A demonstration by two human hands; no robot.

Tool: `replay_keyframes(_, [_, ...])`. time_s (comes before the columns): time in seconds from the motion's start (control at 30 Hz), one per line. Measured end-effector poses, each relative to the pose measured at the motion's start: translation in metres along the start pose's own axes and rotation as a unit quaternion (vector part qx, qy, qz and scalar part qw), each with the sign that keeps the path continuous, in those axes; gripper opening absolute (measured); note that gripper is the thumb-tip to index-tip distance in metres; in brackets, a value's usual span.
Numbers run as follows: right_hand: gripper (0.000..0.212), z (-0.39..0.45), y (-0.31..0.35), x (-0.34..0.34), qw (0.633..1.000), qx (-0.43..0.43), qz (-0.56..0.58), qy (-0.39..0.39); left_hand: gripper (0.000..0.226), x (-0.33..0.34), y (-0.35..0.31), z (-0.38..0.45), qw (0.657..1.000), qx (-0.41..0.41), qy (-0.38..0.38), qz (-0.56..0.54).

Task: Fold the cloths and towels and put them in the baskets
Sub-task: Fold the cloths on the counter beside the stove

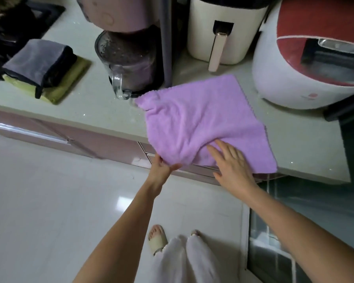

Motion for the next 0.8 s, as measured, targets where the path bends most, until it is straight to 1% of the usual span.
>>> replay_keyframes(0.07, [0.094, 0.005, -0.001, 0.007, 1.000, -0.007, -0.028, 0.014, 0.060, 0.009, 0.001, 0.005, 1.000, -0.004, 0.016, 0.013])
replay_keyframes(0.1, [0.093, 0.006, -0.001, 0.009, 0.999, -0.013, -0.039, 0.016, 0.055, 0.012, 0.002, 0.004, 1.000, -0.009, 0.023, 0.015])
replay_keyframes(0.13, [0.087, 0.007, 0.000, 0.010, 0.999, -0.020, -0.041, 0.017, 0.050, 0.013, 0.006, 0.001, 0.999, -0.018, 0.027, 0.012])
replay_keyframes(0.2, [0.064, 0.007, 0.002, 0.005, 0.999, -0.036, -0.030, 0.004, 0.046, 0.009, 0.018, -0.010, 0.999, -0.041, 0.024, -0.009])
replay_keyframes(0.27, [0.062, 0.009, 0.001, -0.003, 0.999, -0.038, -0.019, 0.000, 0.045, 0.003, 0.028, -0.027, 0.997, -0.065, 0.019, -0.041])
replay_keyframes(0.3, [0.061, 0.010, 0.000, -0.003, 0.999, -0.042, -0.010, 0.001, 0.044, 0.001, 0.033, -0.036, 0.994, -0.081, 0.031, -0.062])
replay_keyframes(0.4, [0.053, 0.014, -0.005, -0.010, 0.997, -0.014, 0.070, 0.002, 0.034, 0.004, 0.038, -0.066, 0.976, -0.136, 0.106, -0.130])
replay_keyframes(0.47, [0.044, 0.013, 0.002, -0.020, 0.991, 0.026, 0.131, -0.030, 0.031, 0.004, 0.031, -0.081, 0.969, -0.140, 0.127, -0.157])
replay_keyframes(0.5, [0.036, 0.010, 0.009, -0.027, 0.982, 0.038, 0.174, -0.055, 0.032, 0.004, 0.025, -0.086, 0.967, -0.135, 0.131, -0.173])
replay_keyframes(0.53, [0.027, 0.008, 0.020, -0.033, 0.966, 0.047, 0.243, -0.076, 0.033, 0.004, 0.019, -0.089, 0.965, -0.128, 0.131, -0.188])
replay_keyframes(0.57, [0.020, 0.005, 0.031, -0.037, 0.937, 0.071, 0.333, -0.084, 0.032, 0.004, 0.012, -0.093, 0.965, -0.120, 0.130, -0.196])
replay_keyframes(0.6, [0.017, 0.003, 0.041, -0.035, 0.899, 0.100, 0.421, -0.063, 0.030, 0.005, 0.005, -0.097, 0.964, -0.112, 0.130, -0.202])
replay_keyframes(0.63, [0.017, 0.001, 0.052, -0.031, 0.862, 0.117, 0.491, -0.031, 0.030, 0.006, -0.001, -0.101, 0.963, -0.105, 0.132, -0.209])
replay_keyframes(0.67, [0.020, 0.000, 0.059, -0.027, 0.842, 0.123, 0.525, -0.011, 0.031, 0.007, -0.006, -0.104, 0.961, -0.100, 0.135, -0.219])
replay_keyframes(0.7, [0.021, 0.000, 0.061, -0.025, 0.830, 0.130, 0.542, -0.011, 0.031, 0.007, -0.010, -0.107, 0.960, -0.094, 0.134, -0.229])
replay_keyframes(0.77, [0.011, 0.001, 0.052, -0.026, 0.817, 0.172, 0.548, -0.047, 0.024, 0.008, -0.014, -0.112, 0.965, -0.073, 0.122, -0.220])
replay_keyframes(0.8, [0.013, 0.002, 0.047, -0.029, 0.813, 0.193, 0.545, -0.066, 0.018, 0.007, -0.015, -0.113, 0.972, -0.054, 0.108, -0.203])
Point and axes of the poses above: each hand's wrist, its own z-axis towards the middle knuckle, its own x-axis out of the palm, y = z × x, the point moved 8 cm from there along z, towards the middle knuckle, and after that the axes turned 14 degrees about -x, right-handed, at the moved point
